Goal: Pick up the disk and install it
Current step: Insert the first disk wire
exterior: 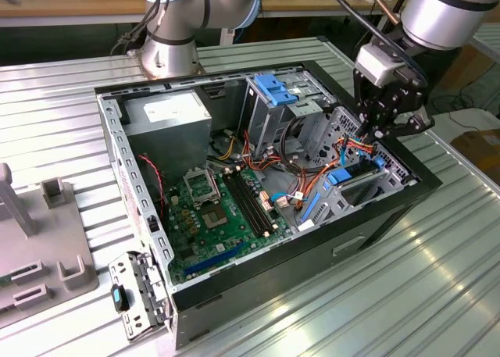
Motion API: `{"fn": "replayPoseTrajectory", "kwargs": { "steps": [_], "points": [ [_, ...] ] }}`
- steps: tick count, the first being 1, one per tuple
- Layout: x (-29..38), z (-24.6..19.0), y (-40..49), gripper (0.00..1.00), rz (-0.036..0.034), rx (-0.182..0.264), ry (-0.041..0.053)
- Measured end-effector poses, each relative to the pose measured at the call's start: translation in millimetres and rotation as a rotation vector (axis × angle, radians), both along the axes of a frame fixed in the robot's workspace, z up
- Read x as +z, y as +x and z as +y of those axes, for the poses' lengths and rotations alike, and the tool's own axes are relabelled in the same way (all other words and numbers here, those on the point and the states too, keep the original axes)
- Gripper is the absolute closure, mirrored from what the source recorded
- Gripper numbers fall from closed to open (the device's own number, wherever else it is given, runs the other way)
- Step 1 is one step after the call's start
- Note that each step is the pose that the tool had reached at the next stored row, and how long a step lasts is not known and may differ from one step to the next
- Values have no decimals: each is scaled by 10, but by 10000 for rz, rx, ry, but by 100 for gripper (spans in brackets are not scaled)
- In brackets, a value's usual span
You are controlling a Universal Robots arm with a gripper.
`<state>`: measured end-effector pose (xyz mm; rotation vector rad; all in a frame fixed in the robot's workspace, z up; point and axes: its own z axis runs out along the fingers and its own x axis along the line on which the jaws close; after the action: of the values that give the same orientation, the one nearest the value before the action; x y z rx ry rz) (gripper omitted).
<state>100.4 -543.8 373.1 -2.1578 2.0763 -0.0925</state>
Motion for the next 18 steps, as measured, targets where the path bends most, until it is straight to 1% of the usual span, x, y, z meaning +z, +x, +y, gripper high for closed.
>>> {"fn": "replayPoseTrajectory", "kwargs": {
  "steps": [1,3,4,5,10,14,15,16,17,18],
  "points": [
    [-1,0,55,76,-1,0,123],
    [-2,0,165,76,0,1,211],
    [-7,1,201,76,0,1,224],
    [-11,1,209,76,0,0,220],
    [-43,-21,211,76,0,0,222],
    [-44,-25,211,76,0,0,221],
    [-44,-25,212,76,0,5,210],
    [-44,-25,211,76,0,65,133],
    [-43,-25,211,76,2,123,-9],
    [-44,-25,212,76,2,166,-94]
  ]
}}
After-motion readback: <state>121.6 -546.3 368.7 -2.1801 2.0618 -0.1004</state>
